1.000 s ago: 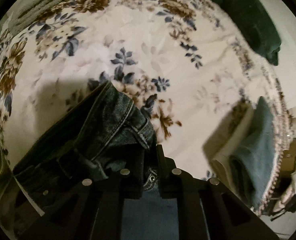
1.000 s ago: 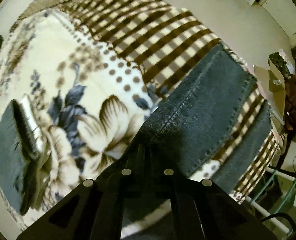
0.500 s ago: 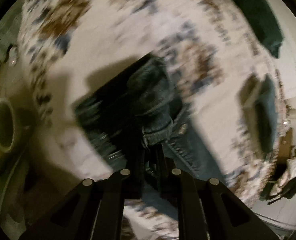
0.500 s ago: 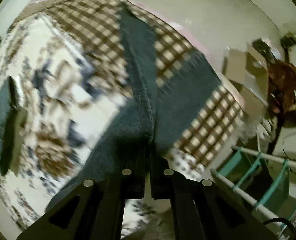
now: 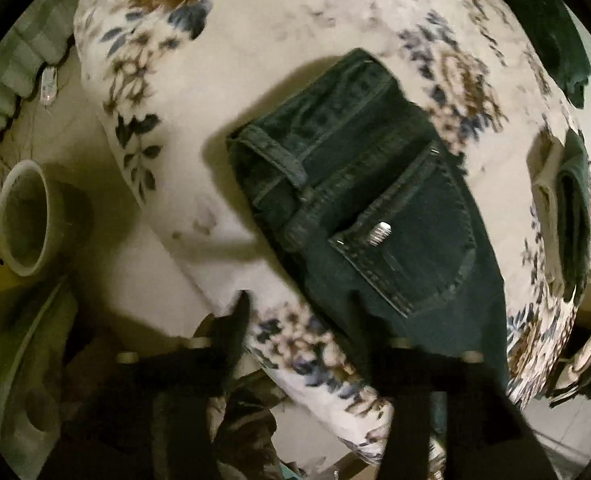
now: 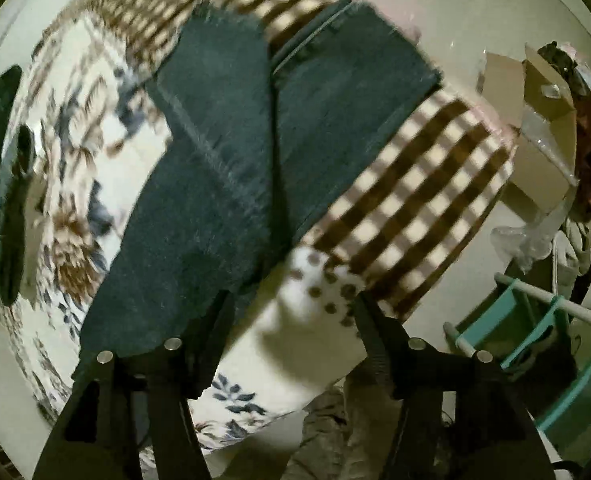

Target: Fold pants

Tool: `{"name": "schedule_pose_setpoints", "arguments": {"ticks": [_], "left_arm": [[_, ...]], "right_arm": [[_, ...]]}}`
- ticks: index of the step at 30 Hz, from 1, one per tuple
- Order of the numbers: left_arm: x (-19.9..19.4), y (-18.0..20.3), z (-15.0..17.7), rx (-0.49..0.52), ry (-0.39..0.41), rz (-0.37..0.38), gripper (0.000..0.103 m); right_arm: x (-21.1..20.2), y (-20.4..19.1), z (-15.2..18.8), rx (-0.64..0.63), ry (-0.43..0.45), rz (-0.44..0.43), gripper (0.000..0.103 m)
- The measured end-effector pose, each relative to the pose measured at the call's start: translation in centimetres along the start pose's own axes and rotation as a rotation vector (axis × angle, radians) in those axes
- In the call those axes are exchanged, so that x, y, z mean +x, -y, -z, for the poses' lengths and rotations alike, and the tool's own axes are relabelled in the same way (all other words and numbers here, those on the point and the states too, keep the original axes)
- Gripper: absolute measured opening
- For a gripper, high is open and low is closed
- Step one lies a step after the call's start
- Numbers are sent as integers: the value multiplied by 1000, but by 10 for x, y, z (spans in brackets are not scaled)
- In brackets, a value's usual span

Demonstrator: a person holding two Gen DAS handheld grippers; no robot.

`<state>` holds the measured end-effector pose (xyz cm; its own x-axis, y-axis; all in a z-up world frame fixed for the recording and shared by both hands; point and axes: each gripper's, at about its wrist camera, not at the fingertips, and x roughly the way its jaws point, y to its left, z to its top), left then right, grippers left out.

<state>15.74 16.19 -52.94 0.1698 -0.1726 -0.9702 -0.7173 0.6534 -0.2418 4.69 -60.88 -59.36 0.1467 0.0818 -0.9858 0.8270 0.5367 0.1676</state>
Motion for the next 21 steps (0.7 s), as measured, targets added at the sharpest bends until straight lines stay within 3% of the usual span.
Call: {"name": "schedule_pose_setpoints", "arguments": {"ticks": [2, 7, 9, 12, 15, 17, 18, 21], "left_arm": [[-1, 22, 4, 62, 33, -7, 70], [17, 80, 24, 230, 72, -62, 71], [27, 94, 35, 265, 72, -79, 71], [42, 120, 49, 286, 50, -76, 71], [50, 140, 62, 319, 47, -85, 71], [53, 148, 70, 337, 43, -91, 71], [55, 151, 74, 344, 38, -91, 71], [59, 155, 86, 368, 22, -95, 71]], "right_arm": [[-11, -9, -11, -54, 42, 26, 65], [-12, -73, -67, -282, 132, 107, 69], [-2, -103, -90, -340, 162, 131, 70], [25, -138, -116, -438, 166, 184, 83], [49, -152, -127, -525, 160, 280, 81], [46, -141, -133, -510, 187, 336, 44], [37, -126, -139, -454, 209, 355, 3], [2, -54, -161, -202, 251, 282, 0]]}}
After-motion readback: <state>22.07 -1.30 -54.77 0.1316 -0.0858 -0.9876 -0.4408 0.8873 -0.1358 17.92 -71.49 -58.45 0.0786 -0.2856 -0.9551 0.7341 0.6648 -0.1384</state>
